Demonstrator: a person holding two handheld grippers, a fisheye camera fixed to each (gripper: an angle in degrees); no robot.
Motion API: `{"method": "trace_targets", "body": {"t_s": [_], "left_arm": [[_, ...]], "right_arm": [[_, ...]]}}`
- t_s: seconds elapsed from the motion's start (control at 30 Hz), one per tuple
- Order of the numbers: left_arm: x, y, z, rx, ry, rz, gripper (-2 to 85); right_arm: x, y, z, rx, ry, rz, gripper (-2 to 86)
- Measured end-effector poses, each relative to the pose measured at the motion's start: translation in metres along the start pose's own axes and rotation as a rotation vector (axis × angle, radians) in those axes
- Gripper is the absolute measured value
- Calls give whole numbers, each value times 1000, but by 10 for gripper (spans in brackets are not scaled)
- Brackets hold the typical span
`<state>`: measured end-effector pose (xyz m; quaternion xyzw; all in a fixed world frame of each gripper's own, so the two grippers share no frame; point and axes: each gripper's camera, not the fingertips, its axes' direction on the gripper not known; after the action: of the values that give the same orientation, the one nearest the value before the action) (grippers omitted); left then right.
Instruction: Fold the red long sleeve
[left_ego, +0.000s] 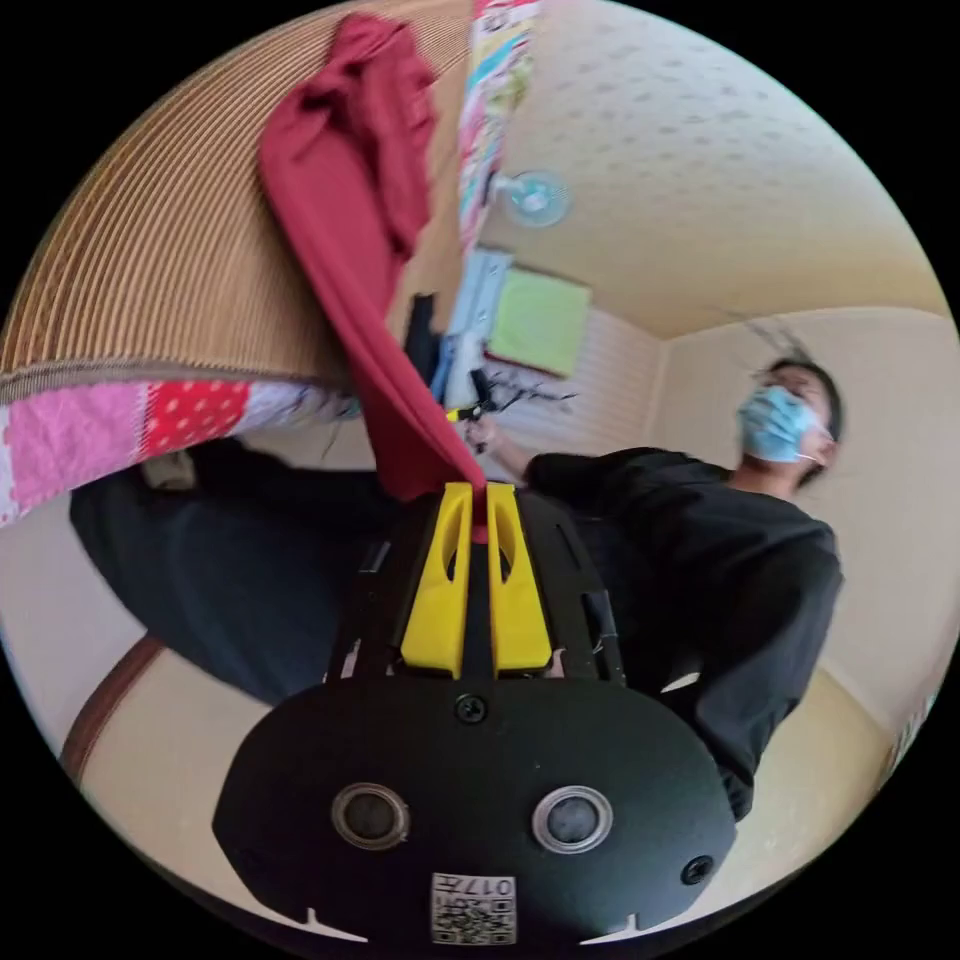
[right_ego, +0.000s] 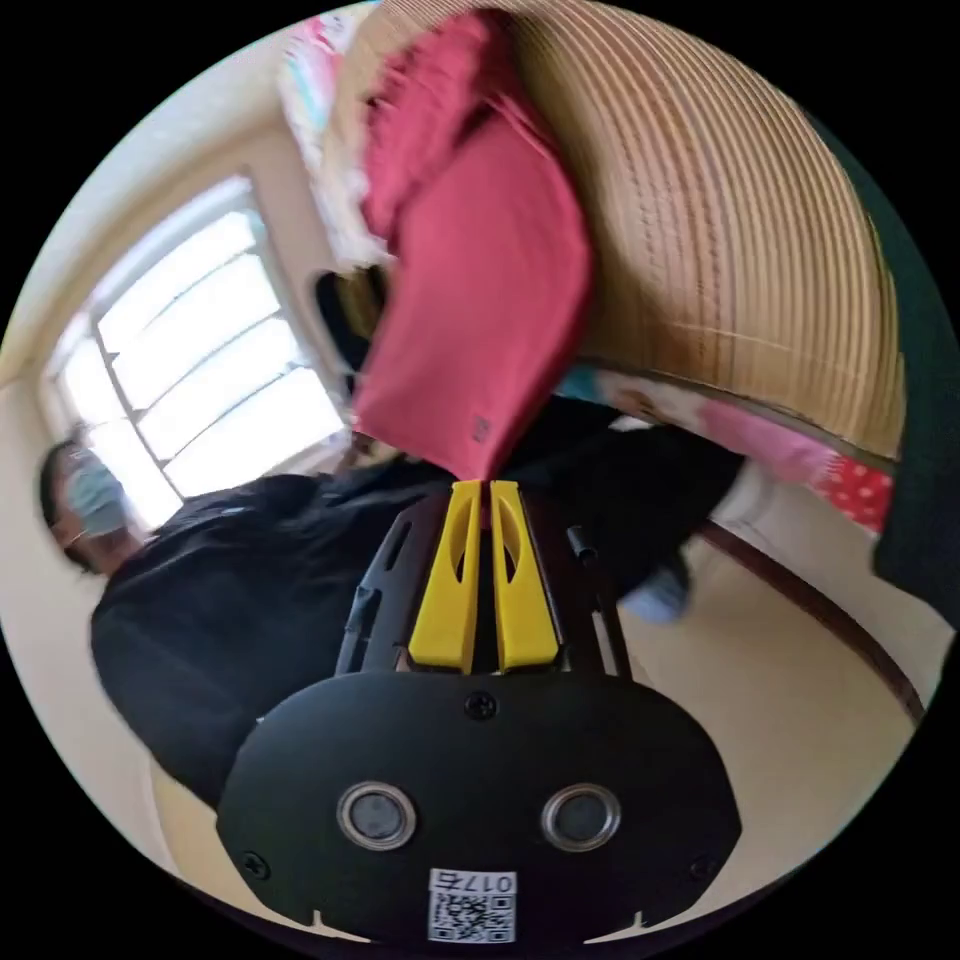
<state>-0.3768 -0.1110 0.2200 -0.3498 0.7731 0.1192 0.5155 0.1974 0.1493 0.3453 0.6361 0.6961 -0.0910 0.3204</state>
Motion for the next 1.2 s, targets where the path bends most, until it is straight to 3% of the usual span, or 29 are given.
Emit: {"method": "trace_targets", "body": {"t_s": [0.1, 0.23, 0.43, 0.63, 0.8, 0.87, 1.07, 1.2], "left_arm": [[34, 9, -21, 210, 113, 119, 19], [27, -17, -43, 567, 99, 119, 23], [-2, -156, -58, 637, -11, 112, 25], [-40, -266, -69, 604, -222, 25, 68], [-27, -229, -73, 678, -345, 201, 140], [-38, -195, -60, 620, -513, 159, 178], [-89, -150, -13, 409, -723, 68, 192], [-90, -146, 11, 374, -922, 100, 160]], "right_arm": [[-29, 13, -42, 278, -288, -128, 18], [-20, -42, -55, 431, -417, -108, 19], [12, -188, -83, 664, -435, -15, 22], [38, -312, -101, 779, -197, 30, 38], [-33, -341, -54, 730, 591, -72, 96], [-42, -336, -18, 705, 697, -151, 98], [-37, -334, 117, 589, 701, -422, 71], [-19, -376, 208, 481, 742, -553, 58]]}}
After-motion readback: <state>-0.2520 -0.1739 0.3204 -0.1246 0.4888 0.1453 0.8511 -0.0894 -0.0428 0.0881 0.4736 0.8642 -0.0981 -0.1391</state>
